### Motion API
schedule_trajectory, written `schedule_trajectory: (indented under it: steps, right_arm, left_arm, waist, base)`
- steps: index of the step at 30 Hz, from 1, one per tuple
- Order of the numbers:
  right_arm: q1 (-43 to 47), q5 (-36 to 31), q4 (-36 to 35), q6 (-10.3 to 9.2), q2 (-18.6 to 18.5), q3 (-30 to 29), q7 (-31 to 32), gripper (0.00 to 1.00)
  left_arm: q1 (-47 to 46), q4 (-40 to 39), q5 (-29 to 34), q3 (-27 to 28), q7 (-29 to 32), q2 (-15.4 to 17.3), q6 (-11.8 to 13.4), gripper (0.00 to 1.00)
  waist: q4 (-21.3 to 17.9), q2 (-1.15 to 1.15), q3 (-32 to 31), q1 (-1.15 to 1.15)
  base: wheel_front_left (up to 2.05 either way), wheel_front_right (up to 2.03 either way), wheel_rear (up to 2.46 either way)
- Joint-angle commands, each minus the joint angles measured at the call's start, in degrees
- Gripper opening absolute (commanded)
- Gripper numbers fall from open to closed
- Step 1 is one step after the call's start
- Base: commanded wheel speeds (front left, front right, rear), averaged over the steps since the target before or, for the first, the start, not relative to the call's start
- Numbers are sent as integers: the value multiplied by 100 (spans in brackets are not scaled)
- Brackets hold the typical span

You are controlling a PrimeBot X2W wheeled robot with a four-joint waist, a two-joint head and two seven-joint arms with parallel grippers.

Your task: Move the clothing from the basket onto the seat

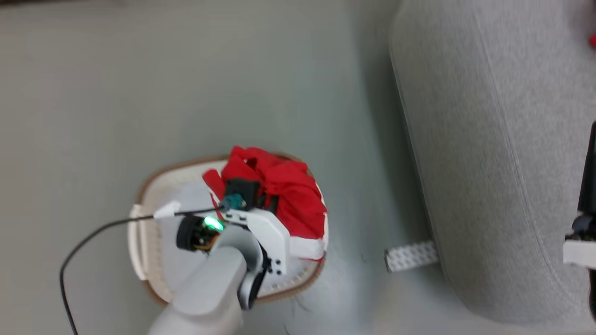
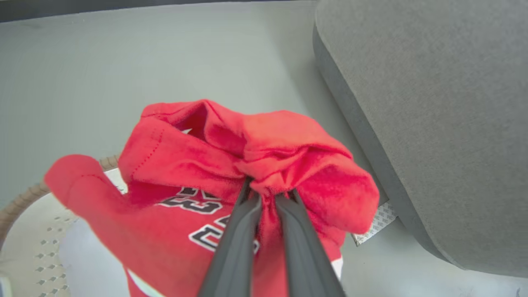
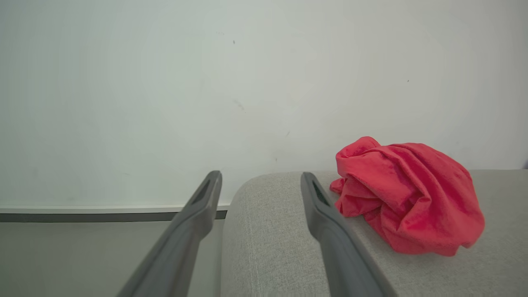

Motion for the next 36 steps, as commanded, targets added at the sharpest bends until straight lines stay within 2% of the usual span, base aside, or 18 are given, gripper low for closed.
schedule_trajectory:
  steps: [1,8,16,26,29,36]
  right_arm:
    - [199,-80,68,-15,-25,-53,-16,100]
    - [779,-319,355,-15,131,-64,-16,100]
    - [1410,-639,776,-15,321,70,-16,100]
    - [1885,-732,926,-15,454,467,-16,100]
    - [1871,-665,904,-15,373,885,-16,100]
    - [1375,-287,733,-14,-133,2313,15,100]
  left_arm:
    - [193,-122,-156,-74,-98,9,37,0]
    - [636,-706,-441,-96,-376,24,272,0]
    - [1308,-1659,-589,59,-383,435,478,0]
    - [1838,-3242,-540,212,-84,1071,905,0]
    - [1949,-3729,-472,221,54,1238,1044,0]
    - [1978,-4551,-325,130,331,1418,1248,0]
  waist:
    - [525,0,-812,1]
    - [854,0,-1864,1]
    - [967,0,-2962,1]
    - [967,0,-3427,1]
    - [939,0,-3455,1]
    - [917,0,-3439,1]
  base:
    - [0,0,0]
    - [0,0,0]
    - [0,0,0]
    - [0,0,0]
    - [0,0,0]
    - [0,0,0]
